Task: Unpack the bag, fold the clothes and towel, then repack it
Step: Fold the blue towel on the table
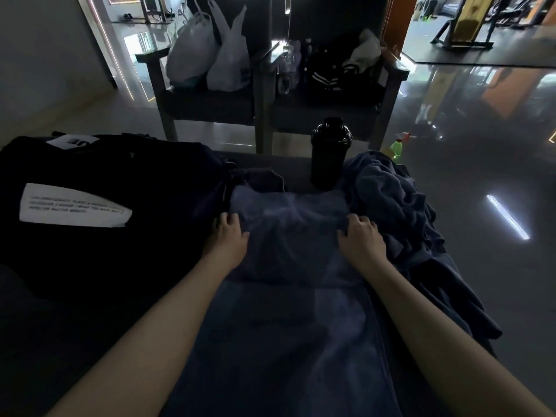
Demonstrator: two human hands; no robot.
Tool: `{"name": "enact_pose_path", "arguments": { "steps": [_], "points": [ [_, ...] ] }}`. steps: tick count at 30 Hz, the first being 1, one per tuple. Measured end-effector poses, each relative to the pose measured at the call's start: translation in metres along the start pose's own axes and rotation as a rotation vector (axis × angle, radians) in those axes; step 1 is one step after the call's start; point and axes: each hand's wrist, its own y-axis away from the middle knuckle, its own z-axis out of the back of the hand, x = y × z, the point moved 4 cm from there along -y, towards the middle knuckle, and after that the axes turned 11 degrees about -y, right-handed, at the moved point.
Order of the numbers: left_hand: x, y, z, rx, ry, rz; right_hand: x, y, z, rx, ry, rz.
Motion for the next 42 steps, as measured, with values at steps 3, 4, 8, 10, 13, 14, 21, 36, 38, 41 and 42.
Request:
{"name": "enact_pose_path", "arguments": {
  "steps": [3, 4, 8, 10, 13, 14, 21, 36, 38, 41, 42],
  "points": [
    [-0.004, -0.02, -0.001, -0.009, -0.034, 0.145, 0.001, -0.017, -0.009, -0.003, 0.059, -0.019],
    [-0.006, -0.024, 0.0, -0.032, -0.053, 0.174, 0.002, -0.021, -0.011, -0.033, 0.069, -0.015],
    [-0.01, -0.033, 0.003, -0.082, 0.034, 0.237, 0.003, -0.03, -0.011, -0.112, -0.051, -0.057],
    [-0.011, -0.03, 0.005, -0.067, 0.089, 0.205, 0.001, -0.03, -0.009, -0.099, -0.099, -0.077],
    [-0.012, -0.019, 0.012, -0.089, 0.201, 0.102, -0.002, -0.021, 0.0, -0.089, -0.135, -0.097],
    [-0.012, -0.015, 0.015, -0.102, 0.233, 0.066, -0.003, -0.016, 0.003, -0.092, -0.16, -0.087],
    [0.005, 0.044, 0.036, -0.207, 0.336, -0.074, -0.001, 0.048, 0.024, -0.113, -0.484, 0.09],
    [0.052, 0.097, 0.004, 0.168, 0.326, 0.111, -0.006, 0.117, 0.018, -0.019, -0.045, 0.045],
    [0.047, 0.091, 0.002, 0.154, 0.345, 0.117, -0.005, 0.115, 0.019, -0.033, -0.196, 0.038],
    [0.046, 0.09, 0.004, 0.118, 0.381, 0.086, -0.005, 0.119, 0.026, -0.044, -0.427, 0.123],
    [0.047, 0.092, 0.008, 0.082, 0.419, 0.056, -0.005, 0.122, 0.03, -0.052, -0.482, 0.162]
  ]
}}
